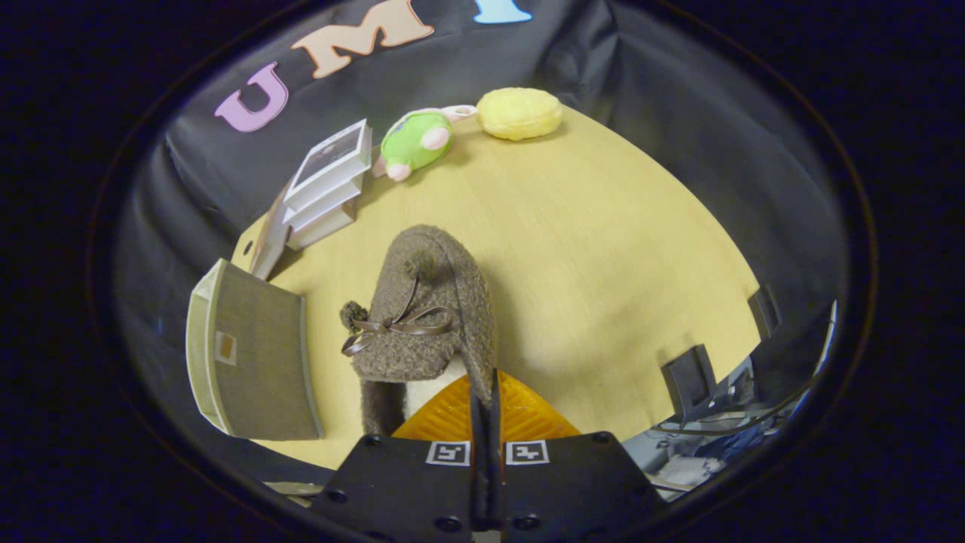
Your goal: Open the storage box then place both shoes into the box .Put the left shoe in first, then the right shoe, with the right side of both shoes facing outward in a uniform manner.
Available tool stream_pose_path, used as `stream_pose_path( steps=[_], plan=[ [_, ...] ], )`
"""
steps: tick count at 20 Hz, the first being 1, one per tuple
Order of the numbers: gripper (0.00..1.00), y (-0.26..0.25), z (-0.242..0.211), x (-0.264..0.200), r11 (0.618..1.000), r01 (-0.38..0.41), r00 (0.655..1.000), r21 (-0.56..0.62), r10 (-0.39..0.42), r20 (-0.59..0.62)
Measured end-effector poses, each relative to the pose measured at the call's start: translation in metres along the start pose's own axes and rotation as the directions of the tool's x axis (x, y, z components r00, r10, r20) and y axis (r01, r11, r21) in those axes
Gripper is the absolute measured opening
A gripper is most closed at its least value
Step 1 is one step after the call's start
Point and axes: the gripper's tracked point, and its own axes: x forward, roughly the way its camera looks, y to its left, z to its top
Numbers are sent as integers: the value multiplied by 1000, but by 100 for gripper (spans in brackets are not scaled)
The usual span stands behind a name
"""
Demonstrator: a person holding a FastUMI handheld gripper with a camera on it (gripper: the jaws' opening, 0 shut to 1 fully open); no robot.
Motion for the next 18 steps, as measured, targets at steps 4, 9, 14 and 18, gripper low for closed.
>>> stream_pose_path(
  steps=[4,9,14,18],
  plan=[
    [4,28,9,-19,1000,-2,1000,-19,3,31],
    [4,71,12,-42,998,-30,998,-55,33,57],
    [4,124,9,-59,994,-81,993,-74,87,80],
    [4,169,8,-71,987,-134,985,-89,143,102]
  ],
)
